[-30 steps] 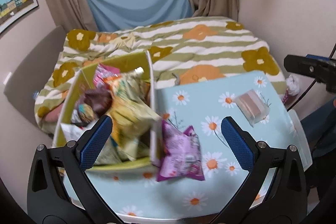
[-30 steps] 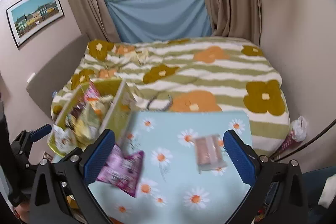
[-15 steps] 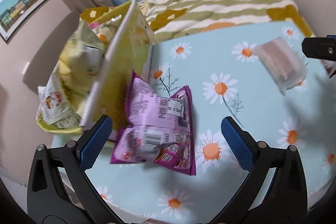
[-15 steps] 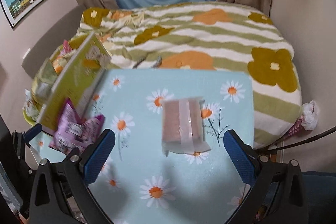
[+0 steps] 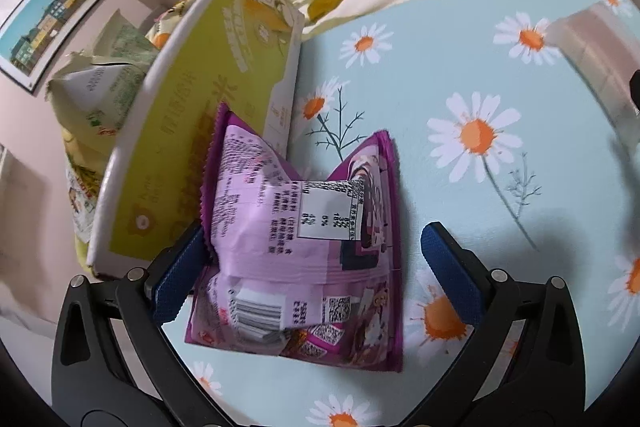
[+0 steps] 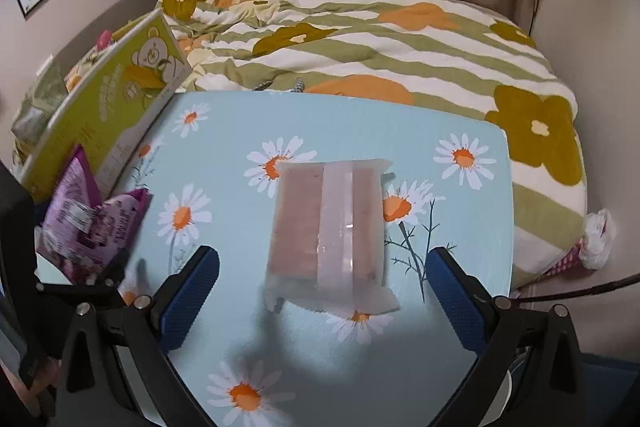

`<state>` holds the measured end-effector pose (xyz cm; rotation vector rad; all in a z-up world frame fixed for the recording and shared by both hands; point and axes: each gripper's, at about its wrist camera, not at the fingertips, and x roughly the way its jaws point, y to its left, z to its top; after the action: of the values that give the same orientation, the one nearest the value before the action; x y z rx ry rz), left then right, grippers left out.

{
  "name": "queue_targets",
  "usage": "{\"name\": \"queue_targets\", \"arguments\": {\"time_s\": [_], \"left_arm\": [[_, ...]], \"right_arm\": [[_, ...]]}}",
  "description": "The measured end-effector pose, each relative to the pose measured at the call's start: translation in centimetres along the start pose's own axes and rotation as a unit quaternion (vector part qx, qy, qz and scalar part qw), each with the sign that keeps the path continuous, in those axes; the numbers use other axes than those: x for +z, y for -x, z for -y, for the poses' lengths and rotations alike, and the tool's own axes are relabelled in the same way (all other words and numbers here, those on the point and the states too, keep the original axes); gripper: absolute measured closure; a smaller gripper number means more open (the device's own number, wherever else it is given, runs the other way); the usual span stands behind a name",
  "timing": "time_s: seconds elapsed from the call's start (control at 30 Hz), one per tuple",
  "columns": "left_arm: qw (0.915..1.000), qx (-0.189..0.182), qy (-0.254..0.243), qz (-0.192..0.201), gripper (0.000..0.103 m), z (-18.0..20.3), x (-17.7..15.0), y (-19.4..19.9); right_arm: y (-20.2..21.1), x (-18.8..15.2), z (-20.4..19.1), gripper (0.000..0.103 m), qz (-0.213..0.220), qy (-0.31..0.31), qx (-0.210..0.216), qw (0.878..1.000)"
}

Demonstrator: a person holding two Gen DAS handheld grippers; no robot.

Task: Organize snacks
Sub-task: 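Grasp the purple bag with the left gripper while the right gripper grasps the pink translucent pack, then carry both items into the yellow box and open both grippers to release them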

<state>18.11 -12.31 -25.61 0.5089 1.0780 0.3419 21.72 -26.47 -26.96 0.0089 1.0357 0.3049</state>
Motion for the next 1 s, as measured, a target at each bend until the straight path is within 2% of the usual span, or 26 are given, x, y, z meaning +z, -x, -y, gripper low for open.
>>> {"name": "queue_targets", "arguments": {"time_s": [0.07, 0.2, 0.4, 0.7, 0.93, 1.0], "left_arm": [[1.0000, 0.003, -0.007, -0.001, 0.003, 0.1, 0.0, -0.2], [1.0000, -0.006, -0.002, 0.001, 0.019, -0.5, 0.0, -0.2], [0.9996, -0.026, -0.008, 0.003, 0.028, -0.9, -0.2, 0.2], [0.9962, -0.085, -0.003, 0.016, 0.030, -0.3, 0.5, 1.7], [0.9944, -0.103, -0.005, 0.025, 0.030, 0.7, 1.3, 2.2], [0.9942, -0.105, -0.003, 0.025, 0.030, 0.6, 1.4, 2.1]], "right_arm": [[-0.4, -0.1, -0.1, 0.000, 0.000, 0.006, -0.006, 1.000], [-1.4, -0.3, -0.1, 0.000, -0.008, 0.011, -0.018, 1.000], [-2.4, -0.3, -0.2, 0.002, -0.013, 0.006, -0.022, 1.000], [-3.5, 0.1, -0.5, 0.010, -0.016, 0.000, -0.034, 0.999], [-4.2, 0.4, -0.9, 0.020, -0.018, 0.007, -0.043, 0.999], [-4.3, 0.4, -1.1, 0.026, -0.017, 0.018, -0.047, 0.999]]}}
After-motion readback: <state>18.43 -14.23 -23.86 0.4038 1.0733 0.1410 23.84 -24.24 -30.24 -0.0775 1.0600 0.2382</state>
